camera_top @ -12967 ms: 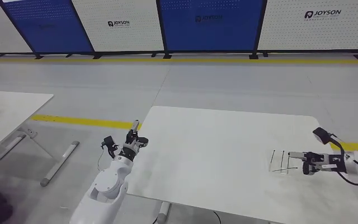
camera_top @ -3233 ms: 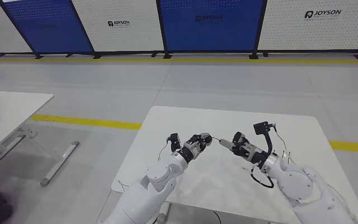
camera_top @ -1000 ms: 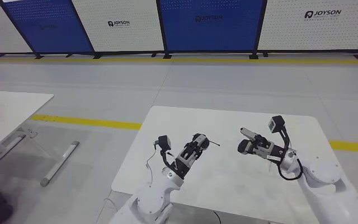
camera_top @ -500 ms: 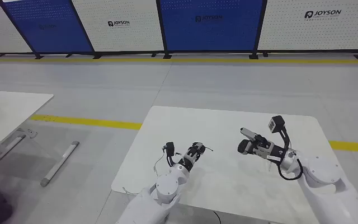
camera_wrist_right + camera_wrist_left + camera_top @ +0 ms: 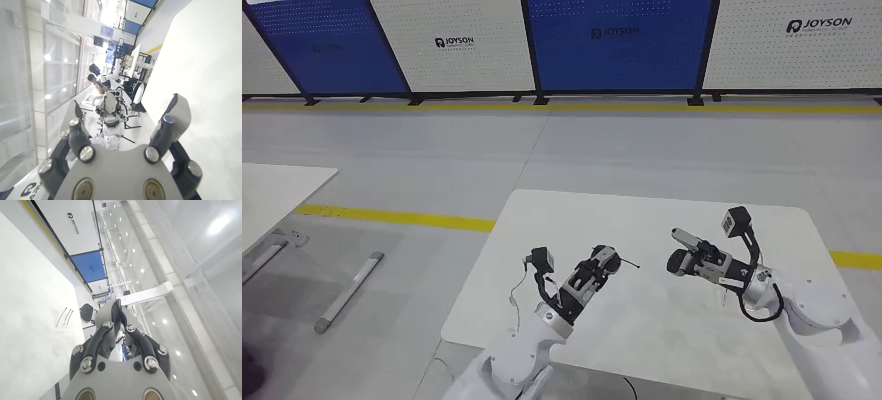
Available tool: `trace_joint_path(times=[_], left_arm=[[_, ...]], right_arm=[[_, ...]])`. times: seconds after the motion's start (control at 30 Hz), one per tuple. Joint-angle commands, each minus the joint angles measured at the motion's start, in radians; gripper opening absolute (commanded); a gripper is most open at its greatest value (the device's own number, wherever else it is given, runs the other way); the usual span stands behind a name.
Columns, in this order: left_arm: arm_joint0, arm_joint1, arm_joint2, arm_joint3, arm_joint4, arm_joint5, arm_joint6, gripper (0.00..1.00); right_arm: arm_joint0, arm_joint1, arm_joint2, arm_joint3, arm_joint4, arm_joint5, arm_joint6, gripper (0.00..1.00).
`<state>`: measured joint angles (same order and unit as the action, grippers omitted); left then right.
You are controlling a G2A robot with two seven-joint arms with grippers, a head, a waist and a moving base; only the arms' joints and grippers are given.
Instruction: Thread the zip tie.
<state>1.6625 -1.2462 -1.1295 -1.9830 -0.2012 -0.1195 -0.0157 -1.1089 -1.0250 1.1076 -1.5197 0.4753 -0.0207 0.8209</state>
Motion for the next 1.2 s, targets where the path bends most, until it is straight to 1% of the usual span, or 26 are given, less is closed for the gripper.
trace_joint_path(times=[0.0,0.03,0.4,0.47,0.6,0.67,0.8,0.83,0.9,0.93,1.0,1.03,1.07,1.1,1.13,1.17], left_arm=[[0.002,0.0,0.004,0.006,0.006,0.014,0.007,0.0],[-0.002,-0.001,0.005,0.013,0.002,0.02,0.015,0.0],[-0.002,-0.001,0.005,0.013,0.002,0.02,0.015,0.0],[-0.007,-0.003,0.009,0.029,0.006,0.025,0.021,0.0],[-0.029,-0.007,0.036,0.082,0.018,0.051,0.029,0.0],[-0.036,-0.011,0.056,0.108,0.024,0.042,0.041,0.0],[-0.036,-0.011,0.056,0.108,0.024,0.042,0.041,0.0],[-0.036,-0.011,0.056,0.108,0.024,0.042,0.041,0.0],[-0.036,-0.011,0.056,0.108,0.024,0.042,0.041,0.0],[-0.036,-0.011,0.056,0.108,0.024,0.042,0.041,0.0],[-0.036,-0.011,0.056,0.108,0.024,0.042,0.041,0.0],[-0.036,-0.011,0.056,0.108,0.024,0.042,0.041,0.0],[-0.036,-0.011,0.056,0.108,0.024,0.042,0.041,0.0],[-0.036,-0.011,0.056,0.108,0.024,0.042,0.041,0.0],[-0.036,-0.011,0.056,0.108,0.024,0.042,0.041,0.0],[-0.036,-0.011,0.056,0.108,0.024,0.042,0.041,0.0]], right_arm=[[0.0,0.0,0.0,0.0,0.0,0.0,0.0,1.0],[0.0,0.0,0.0,0.0,0.0,0.0,0.0,1.0],[0.0,0.0,0.0,0.0,0.0,0.0,0.0,1.0],[0.0,0.0,0.0,0.0,0.0,0.0,0.0,1.0],[0.0,0.0,0.0,0.0,0.0,0.0,0.0,1.0],[0.0,0.0,0.0,0.0,0.0,0.0,0.0,1.0],[0.0,0.0,0.0,0.0,0.0,0.0,0.0,1.0],[-0.001,0.0,0.001,-0.002,-0.014,0.002,-0.01,1.0],[-0.007,0.006,0.02,-0.015,-0.061,0.056,-0.046,1.0],[-0.009,0.01,0.039,-0.02,-0.067,0.099,-0.046,1.0],[-0.018,0.025,0.091,-0.036,-0.073,0.198,0.003,1.0],[-0.019,0.033,0.117,-0.041,-0.094,0.247,0.017,1.0],[-0.025,0.043,0.152,-0.059,-0.138,0.303,0.004,1.0],[-0.033,0.049,0.168,-0.078,-0.167,0.348,0.004,1.0],[-0.039,0.057,0.18,-0.082,-0.207,0.361,0.014,1.0],[-0.041,0.065,0.189,-0.074,-0.249,0.361,0.026,1.0]])
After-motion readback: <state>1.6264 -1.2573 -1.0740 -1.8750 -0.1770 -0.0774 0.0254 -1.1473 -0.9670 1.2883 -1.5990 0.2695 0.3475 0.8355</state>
